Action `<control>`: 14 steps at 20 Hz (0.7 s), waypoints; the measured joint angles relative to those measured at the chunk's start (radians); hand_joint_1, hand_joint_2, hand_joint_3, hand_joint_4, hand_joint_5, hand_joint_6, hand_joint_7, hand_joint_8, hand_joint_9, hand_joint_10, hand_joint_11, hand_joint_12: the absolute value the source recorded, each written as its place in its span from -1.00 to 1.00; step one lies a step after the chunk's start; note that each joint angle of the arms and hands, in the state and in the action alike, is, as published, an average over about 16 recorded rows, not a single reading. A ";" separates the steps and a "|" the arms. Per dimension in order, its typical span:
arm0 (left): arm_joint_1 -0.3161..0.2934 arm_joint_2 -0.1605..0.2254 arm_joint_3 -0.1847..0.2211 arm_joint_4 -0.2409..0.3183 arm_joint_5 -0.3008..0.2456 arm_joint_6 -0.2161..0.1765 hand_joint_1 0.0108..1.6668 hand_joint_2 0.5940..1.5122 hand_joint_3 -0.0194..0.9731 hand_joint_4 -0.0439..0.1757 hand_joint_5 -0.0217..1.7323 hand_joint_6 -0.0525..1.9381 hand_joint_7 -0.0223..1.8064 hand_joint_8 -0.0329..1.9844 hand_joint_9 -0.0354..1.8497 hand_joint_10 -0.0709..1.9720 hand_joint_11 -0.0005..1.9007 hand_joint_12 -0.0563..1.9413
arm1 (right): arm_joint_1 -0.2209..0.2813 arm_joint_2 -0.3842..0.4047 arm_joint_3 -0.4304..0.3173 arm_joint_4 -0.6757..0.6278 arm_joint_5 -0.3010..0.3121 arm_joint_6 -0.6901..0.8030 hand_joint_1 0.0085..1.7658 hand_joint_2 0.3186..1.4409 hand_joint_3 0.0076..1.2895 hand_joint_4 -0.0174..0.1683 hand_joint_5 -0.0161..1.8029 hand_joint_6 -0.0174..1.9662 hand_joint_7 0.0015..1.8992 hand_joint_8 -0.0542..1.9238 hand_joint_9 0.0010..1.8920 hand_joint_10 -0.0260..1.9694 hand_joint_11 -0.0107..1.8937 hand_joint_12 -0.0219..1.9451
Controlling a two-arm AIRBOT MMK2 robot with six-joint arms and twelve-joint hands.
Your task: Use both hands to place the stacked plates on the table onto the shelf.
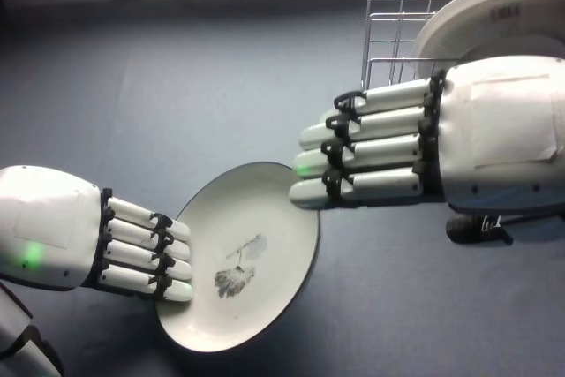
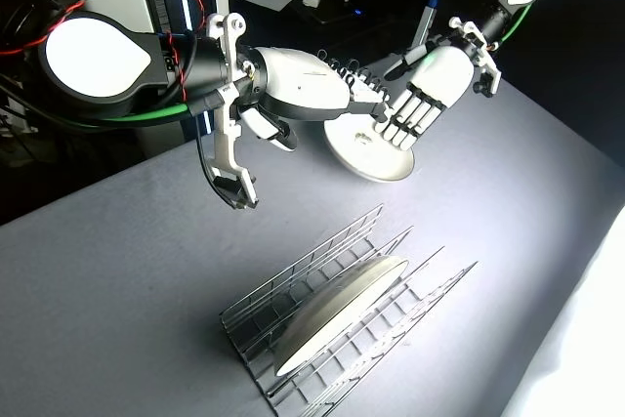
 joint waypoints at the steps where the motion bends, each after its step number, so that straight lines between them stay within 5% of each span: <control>1: 0.007 0.001 -0.002 -0.003 0.005 -0.001 -0.99 0.16 -0.94 -0.66 -0.98 -0.97 -0.97 -0.97 -0.95 -0.93 -0.98 -0.97 | -0.004 -0.002 -0.004 0.001 -0.004 0.000 0.43 0.23 -0.99 -0.77 -0.95 -0.96 -0.99 -0.94 -0.98 -0.96 -0.98 -0.45; 14: 0.050 0.012 -0.020 -0.029 0.037 -0.013 -0.99 0.15 -0.93 -0.69 -0.99 -0.98 -0.97 -0.97 -0.95 -0.94 -0.98 -0.98 | -0.038 -0.125 0.017 0.010 -0.109 0.000 0.49 0.22 -0.99 -0.77 -0.91 -0.97 -0.95 -0.94 -0.95 -0.96 -0.98 -0.36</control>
